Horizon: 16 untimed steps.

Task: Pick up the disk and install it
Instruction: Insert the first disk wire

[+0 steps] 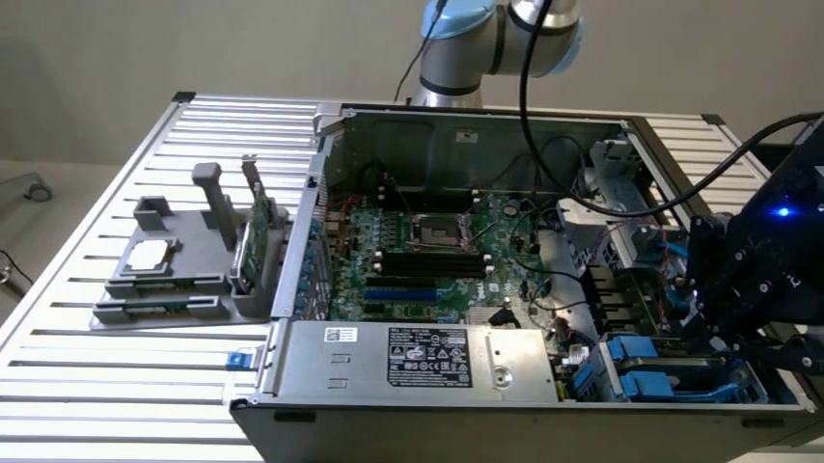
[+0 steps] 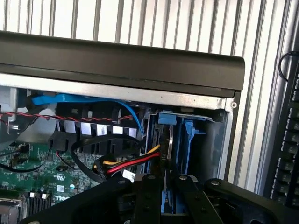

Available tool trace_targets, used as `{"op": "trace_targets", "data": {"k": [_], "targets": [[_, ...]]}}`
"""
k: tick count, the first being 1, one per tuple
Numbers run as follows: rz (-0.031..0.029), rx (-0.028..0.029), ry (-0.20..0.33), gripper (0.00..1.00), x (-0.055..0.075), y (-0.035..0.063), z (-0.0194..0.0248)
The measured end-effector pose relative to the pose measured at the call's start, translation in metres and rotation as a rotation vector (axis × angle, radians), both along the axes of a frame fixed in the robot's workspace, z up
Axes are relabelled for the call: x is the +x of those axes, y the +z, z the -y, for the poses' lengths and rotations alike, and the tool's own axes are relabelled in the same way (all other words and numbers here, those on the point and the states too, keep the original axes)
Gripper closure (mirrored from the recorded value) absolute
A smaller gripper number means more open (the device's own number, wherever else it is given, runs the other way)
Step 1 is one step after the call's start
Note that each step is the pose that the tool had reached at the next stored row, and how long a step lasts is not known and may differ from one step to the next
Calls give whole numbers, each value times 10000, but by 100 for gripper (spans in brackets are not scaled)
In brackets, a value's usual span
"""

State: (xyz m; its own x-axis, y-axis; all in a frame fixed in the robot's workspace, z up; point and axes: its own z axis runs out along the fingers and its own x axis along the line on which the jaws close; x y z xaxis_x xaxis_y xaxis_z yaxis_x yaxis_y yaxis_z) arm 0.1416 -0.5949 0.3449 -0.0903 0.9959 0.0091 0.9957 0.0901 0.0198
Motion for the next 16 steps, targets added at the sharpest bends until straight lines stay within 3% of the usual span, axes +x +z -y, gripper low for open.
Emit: {"op": "trace_targets", "data": {"k": [4, 8, 10, 15, 16], "targets": [[-91, -32, -251, 83, -8, -7, 0], [-130, -124, -414, 83, -7, -19, -8], [-132, -254, -423, 83, -7, -27, -43], [-123, -704, -426, 83, -7, -35, -228], [-122, -753, -431, 83, -6, -35, -243]]}}
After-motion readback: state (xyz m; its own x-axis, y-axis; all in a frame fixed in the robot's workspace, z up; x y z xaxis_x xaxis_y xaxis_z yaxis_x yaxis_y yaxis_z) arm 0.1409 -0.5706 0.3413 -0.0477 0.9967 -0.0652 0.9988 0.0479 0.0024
